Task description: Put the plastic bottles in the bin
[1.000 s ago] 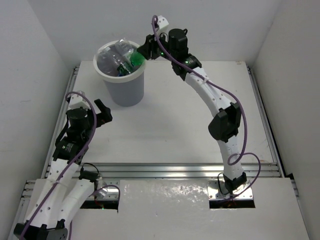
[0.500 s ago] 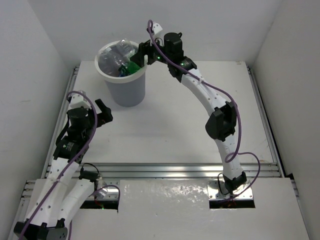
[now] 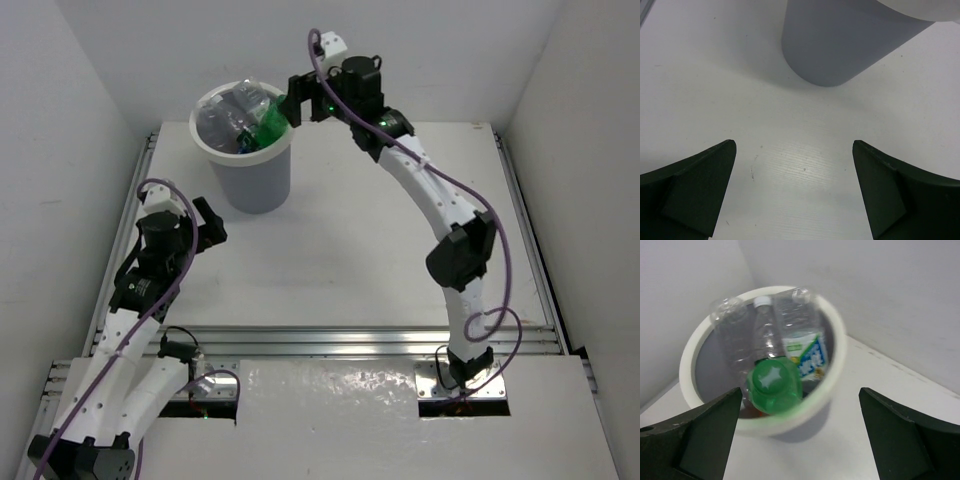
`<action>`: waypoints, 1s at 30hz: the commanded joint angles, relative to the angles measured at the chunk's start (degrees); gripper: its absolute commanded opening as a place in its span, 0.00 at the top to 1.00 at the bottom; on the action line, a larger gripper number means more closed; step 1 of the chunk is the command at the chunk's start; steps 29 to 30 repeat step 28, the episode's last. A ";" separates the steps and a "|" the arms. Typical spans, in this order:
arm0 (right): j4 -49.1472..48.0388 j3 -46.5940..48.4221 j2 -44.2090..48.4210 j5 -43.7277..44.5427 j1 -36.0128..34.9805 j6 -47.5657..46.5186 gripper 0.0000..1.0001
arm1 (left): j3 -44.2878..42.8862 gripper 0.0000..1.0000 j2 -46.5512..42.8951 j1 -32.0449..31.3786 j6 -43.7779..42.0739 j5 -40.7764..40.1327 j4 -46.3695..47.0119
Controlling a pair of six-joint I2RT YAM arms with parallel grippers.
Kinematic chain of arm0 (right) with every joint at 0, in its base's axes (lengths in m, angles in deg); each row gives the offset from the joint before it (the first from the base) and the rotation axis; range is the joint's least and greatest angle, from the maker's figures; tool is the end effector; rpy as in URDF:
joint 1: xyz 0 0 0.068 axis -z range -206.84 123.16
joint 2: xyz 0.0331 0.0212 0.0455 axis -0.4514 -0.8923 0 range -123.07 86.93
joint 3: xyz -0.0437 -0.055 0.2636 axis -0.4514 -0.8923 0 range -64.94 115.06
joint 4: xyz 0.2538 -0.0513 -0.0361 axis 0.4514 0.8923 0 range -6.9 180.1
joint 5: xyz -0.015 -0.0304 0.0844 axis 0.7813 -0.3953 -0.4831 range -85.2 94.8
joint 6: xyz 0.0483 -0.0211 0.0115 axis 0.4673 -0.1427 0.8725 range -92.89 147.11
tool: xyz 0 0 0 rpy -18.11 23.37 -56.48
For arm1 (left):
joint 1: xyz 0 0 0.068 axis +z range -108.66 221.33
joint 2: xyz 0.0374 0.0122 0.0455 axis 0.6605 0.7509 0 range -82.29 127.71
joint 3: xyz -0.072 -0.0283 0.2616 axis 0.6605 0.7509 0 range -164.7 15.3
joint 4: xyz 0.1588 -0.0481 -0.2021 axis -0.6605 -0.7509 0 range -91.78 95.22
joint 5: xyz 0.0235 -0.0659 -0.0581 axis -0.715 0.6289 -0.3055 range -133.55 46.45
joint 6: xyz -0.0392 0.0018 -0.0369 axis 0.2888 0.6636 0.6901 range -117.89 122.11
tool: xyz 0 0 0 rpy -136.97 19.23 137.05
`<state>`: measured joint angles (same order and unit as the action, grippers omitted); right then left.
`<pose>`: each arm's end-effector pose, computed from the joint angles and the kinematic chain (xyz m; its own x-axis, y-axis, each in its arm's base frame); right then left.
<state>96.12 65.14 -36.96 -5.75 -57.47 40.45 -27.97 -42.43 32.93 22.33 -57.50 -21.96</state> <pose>0.4377 0.2667 0.4057 -0.2512 0.1149 -0.9611 -0.6160 0.7469 0.2503 0.1574 -0.0147 0.3135 -0.3478 -0.2878 -0.8923 -0.2097 0.9515 -0.2252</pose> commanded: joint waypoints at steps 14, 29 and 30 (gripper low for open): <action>17.45 -73.90 74.27 31.29 2.33 4.22 0.01 | -5.43 0.00 -0.29 0.14 0.69 -10.13 -2.97; 28.91 -85.43 94.10 27.86 2.24 8.36 0.01 | 1.52 0.00 -7.42 -1.00 -0.01 -3.71 2.31; 28.91 -85.43 94.10 27.86 2.24 8.36 0.01 | 1.52 0.00 -7.42 -1.00 -0.01 -3.71 2.31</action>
